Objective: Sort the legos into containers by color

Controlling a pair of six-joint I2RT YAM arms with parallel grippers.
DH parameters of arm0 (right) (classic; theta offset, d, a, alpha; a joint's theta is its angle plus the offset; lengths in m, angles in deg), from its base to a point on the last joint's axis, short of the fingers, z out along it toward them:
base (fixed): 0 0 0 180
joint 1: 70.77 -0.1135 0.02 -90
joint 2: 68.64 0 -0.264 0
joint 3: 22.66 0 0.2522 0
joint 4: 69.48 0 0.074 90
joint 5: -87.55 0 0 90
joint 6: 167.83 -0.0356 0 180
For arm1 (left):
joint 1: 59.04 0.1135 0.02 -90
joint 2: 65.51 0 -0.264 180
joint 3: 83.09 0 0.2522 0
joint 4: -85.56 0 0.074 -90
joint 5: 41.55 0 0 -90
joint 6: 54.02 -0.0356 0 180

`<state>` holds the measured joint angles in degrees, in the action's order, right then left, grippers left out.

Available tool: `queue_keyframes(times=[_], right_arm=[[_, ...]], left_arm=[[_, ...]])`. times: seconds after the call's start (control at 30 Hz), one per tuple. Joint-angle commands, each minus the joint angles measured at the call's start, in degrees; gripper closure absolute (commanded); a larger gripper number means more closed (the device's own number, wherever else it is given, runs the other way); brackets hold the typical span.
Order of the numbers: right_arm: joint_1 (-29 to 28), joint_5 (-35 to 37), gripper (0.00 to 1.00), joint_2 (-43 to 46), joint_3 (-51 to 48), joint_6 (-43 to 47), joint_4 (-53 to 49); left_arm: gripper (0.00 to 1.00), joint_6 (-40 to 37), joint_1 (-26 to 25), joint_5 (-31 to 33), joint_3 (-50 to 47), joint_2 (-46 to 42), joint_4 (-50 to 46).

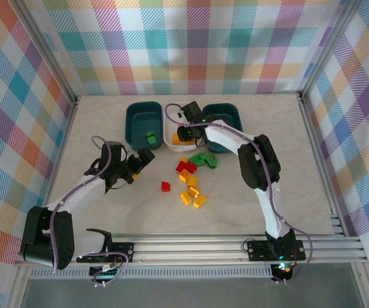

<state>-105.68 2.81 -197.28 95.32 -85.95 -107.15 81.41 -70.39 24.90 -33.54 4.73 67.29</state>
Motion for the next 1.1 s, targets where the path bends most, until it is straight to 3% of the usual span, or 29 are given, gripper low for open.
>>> queue_keyframes(times=[0.0, 0.07, 0.17, 0.3, 0.43, 0.6, 0.77, 1.07], right_arm=[[0.2, -1.28, 0.57, -0.93, 3.53, 0.91, -3.12], [0.2, -1.19, 0.45, -0.49, 3.88, 1.07, -3.36], [0.11, -0.56, 0.36, 1.88, 3.32, 1.09, -3.11], [0.02, 0.07, 0.35, 8.8, -2.46, -0.04, 0.32], [-1.63, 1.29, 0.35, 20.0, -14.22, -2.97, 4.87], [-7.04, 1.51, 0.3, 33.45, -32.24, -4.58, 8.4], [-14.92, 0.44, 0.16, 44.05, -51.46, -1.31, 11.26], [-22.26, 2.99, 0.06, 49.53, -61.28, -5.86, 5.21]], left_arm=[[0.0, -1.05, 0.19, -1.26, -0.77, -1.85, -1.09], [0.0, -0.78, 0.2, -2.18, -0.94, -1.82, -0.52], [0.0, -0.58, 0.17, -2.73, -0.95, -1.85, -0.14], [0.0, -0.42, 0.11, -3.34, -0.69, -2.43, 0.26], [0.0, -0.13, -0.94, -3.0, -1.56, -2.71, 1.33], [0.0, -0.03, -5.01, -1.69, -2.49, -2.59, 3.45], [0.0, -2.53, -9.02, -1.44, -3.49, -2.4, 7.43], [0.0, -1.73, -12.07, -0.75, -5.64, -1.47, 14.83]])
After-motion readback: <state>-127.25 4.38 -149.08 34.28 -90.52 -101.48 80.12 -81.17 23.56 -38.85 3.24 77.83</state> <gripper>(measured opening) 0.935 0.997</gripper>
